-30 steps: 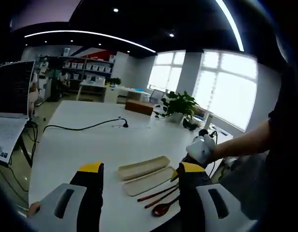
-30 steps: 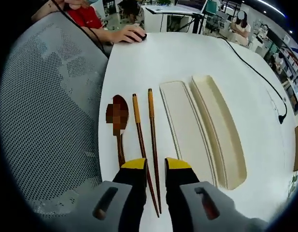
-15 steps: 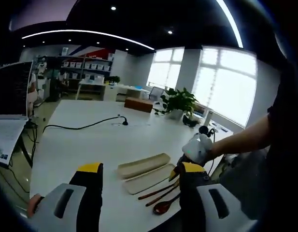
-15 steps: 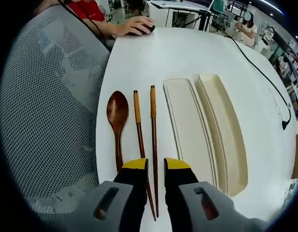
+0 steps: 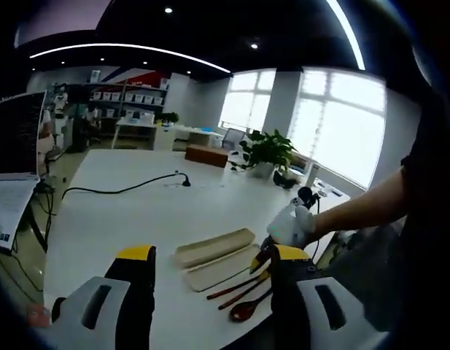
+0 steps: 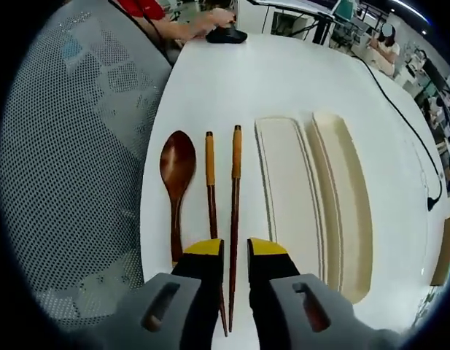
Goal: Arrange the utensils inside the cutlery case until each visible utensil rests in its matching compartment.
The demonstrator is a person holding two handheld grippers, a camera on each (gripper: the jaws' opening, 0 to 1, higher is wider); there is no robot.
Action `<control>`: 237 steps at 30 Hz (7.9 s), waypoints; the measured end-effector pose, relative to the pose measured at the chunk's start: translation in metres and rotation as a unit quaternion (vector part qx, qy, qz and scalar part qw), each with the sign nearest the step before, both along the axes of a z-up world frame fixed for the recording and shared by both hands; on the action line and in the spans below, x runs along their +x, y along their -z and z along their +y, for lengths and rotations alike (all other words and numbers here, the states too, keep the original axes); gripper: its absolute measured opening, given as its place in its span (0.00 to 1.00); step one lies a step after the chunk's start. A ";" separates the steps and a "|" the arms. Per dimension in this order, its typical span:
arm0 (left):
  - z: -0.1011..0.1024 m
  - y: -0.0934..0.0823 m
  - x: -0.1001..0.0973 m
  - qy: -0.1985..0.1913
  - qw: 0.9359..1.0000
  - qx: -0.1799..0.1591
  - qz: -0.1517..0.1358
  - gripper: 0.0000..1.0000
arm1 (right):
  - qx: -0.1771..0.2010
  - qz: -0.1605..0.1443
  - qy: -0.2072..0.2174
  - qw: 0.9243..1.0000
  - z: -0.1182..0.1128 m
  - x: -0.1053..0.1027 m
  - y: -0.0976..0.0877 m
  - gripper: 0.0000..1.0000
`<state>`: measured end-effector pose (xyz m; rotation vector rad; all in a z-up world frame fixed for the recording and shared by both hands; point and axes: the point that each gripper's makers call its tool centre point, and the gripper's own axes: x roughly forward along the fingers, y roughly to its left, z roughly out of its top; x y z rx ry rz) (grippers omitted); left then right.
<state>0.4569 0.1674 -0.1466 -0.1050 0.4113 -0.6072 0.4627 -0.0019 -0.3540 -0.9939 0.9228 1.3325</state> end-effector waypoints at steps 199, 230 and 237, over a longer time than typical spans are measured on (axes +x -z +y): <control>0.004 0.013 0.001 0.009 0.998 0.060 -0.002 0.64 | -0.038 -0.009 0.026 0.999 0.014 0.112 -0.029 0.00; 0.002 0.025 0.001 0.015 0.997 0.071 0.019 0.64 | -0.051 0.022 0.010 0.998 0.024 0.115 0.004 0.00; 0.003 0.025 0.000 0.015 0.997 0.072 0.020 0.64 | -0.052 0.018 0.008 0.998 0.023 0.117 0.007 0.00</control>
